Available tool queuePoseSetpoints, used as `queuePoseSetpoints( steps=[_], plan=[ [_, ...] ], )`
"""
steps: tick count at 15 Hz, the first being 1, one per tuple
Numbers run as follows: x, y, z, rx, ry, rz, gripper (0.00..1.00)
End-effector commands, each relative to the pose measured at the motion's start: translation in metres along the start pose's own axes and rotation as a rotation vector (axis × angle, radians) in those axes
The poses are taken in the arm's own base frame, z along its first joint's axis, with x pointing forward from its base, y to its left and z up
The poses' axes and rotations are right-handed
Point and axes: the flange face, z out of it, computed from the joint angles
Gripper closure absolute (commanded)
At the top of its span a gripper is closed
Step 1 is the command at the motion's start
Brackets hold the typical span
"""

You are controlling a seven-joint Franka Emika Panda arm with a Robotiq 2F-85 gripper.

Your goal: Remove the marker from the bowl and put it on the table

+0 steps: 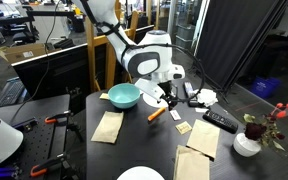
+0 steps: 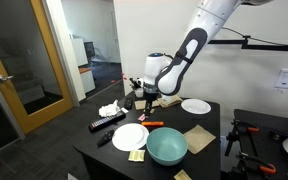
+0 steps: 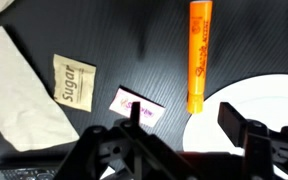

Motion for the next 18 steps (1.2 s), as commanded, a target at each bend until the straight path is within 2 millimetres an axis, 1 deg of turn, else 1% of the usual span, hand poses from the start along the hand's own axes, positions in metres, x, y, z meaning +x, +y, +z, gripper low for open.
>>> queuePoseSetpoints(
  steps=[1,3,7,12,18],
  plan=[
    [-0.004,0.009,-0.046,-0.017,0.05,0.037,0.0],
    [-0.005,0.012,-0.07,-0.017,0.064,0.038,0.0],
    [-0.014,0.011,-0.116,-0.003,0.095,0.032,0.0],
    [-0.027,0.007,-0.164,0.027,0.104,0.043,0.0],
    [-0.046,0.017,-0.219,0.031,0.037,0.068,0.0]
  ],
)
